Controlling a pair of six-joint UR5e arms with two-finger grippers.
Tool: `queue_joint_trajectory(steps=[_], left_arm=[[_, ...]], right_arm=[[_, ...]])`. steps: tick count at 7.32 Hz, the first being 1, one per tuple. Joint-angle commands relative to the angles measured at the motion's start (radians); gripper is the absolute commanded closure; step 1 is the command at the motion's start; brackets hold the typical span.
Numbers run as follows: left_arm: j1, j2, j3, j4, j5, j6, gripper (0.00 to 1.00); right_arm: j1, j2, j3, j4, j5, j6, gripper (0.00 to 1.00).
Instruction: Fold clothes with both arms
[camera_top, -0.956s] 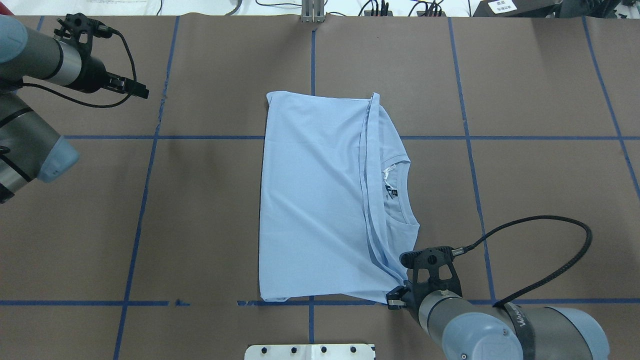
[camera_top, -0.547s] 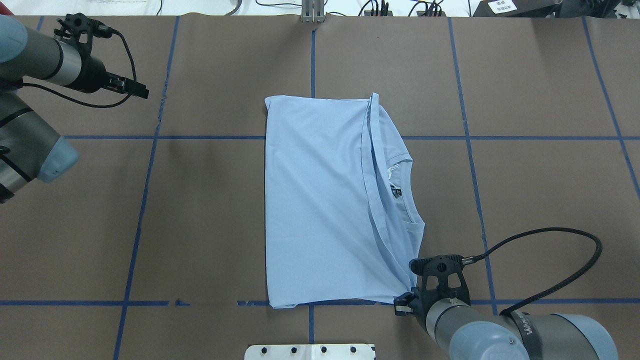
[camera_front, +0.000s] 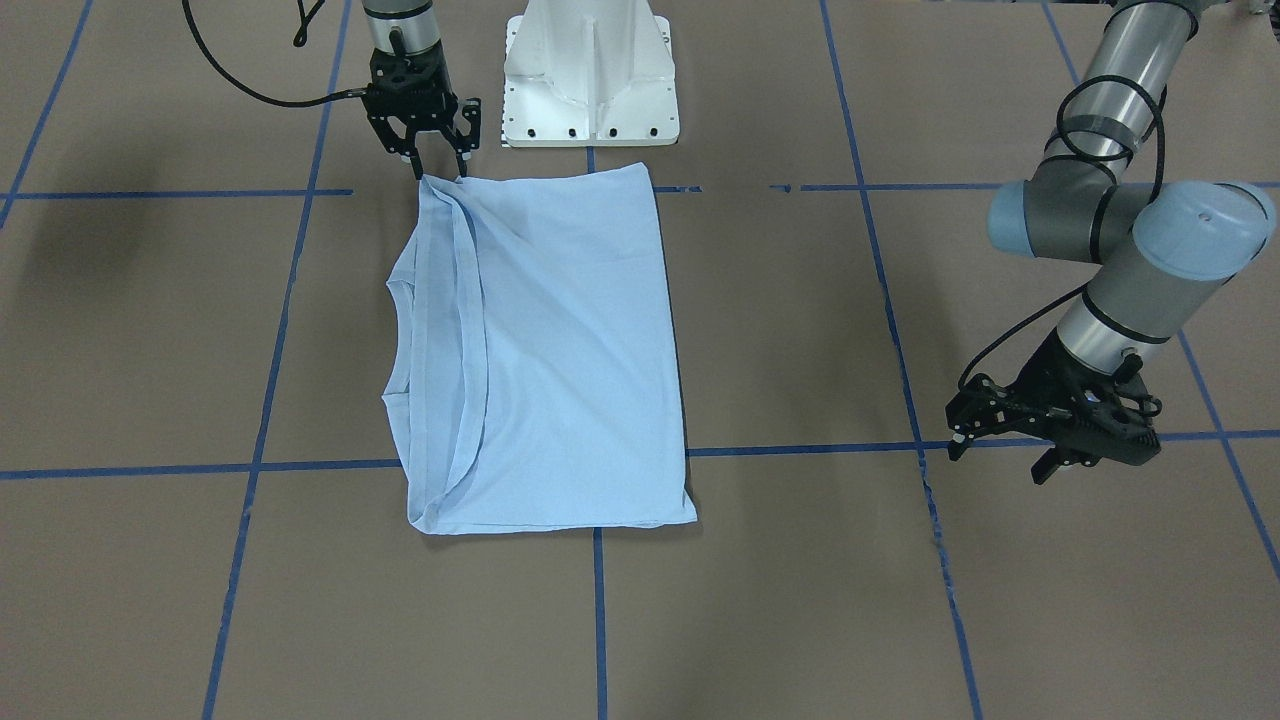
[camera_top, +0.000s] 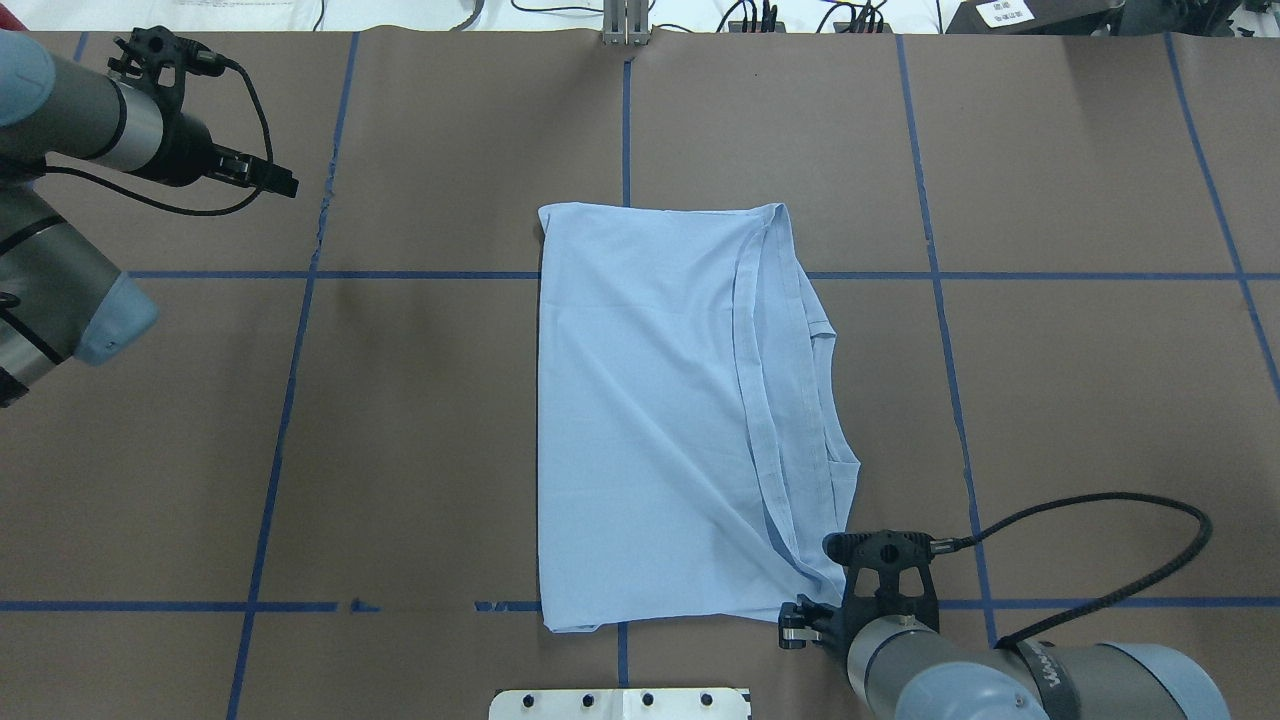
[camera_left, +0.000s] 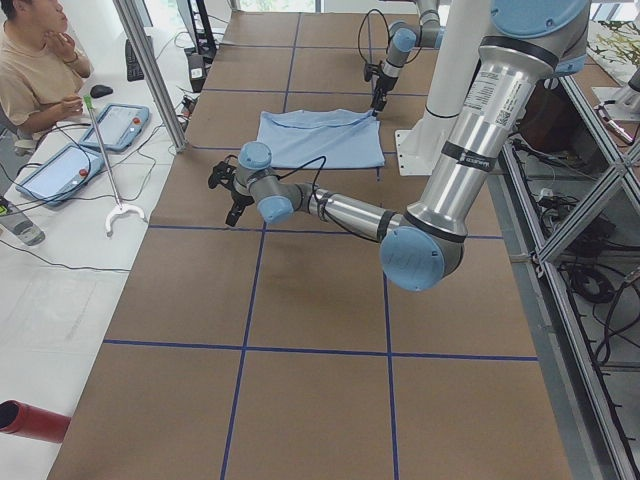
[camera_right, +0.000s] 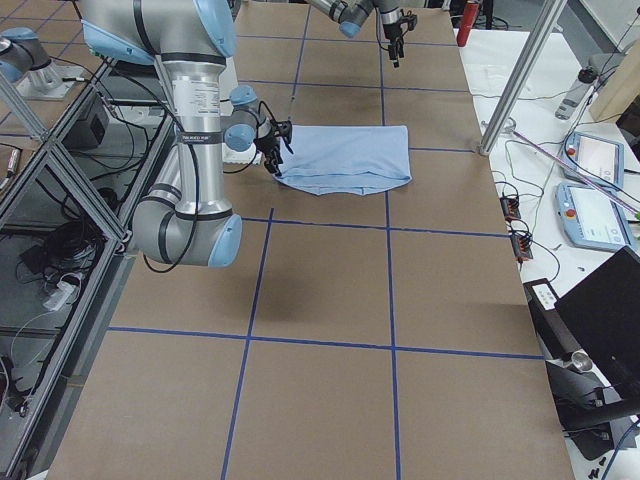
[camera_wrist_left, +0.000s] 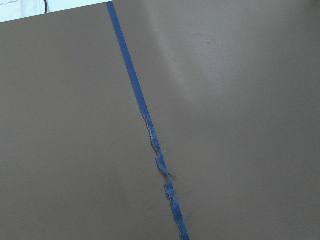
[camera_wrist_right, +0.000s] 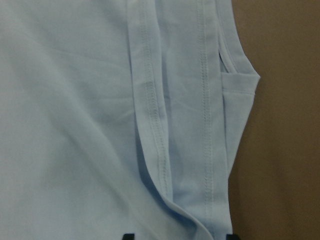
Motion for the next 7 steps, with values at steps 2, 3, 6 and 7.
queue_joint_trajectory(steps=[2,3,6,7], left_arm=[[0.004,0.0,0.002,0.0,0.0,0.0,0.0],[0.004,0.0,0.0,0.0,0.0,0.0,0.0],[0.004,0.0,0.002,0.0,0.0,0.0,0.0],[0.004,0.0,0.002,0.0,0.0,0.0,0.0]], right_arm=[[0.133,0.124,-0.122,-0.002,0.086,-0.285,0.01],[0.138,0.128,-0.14,-0.002,0.087,-0.309,0.29],[0.139,0.128,-0.145,-0.003,0.092,-0.343,0.59],[0.132,0.129,-0.145,-0.003,0.092,-0.341,0.59]])
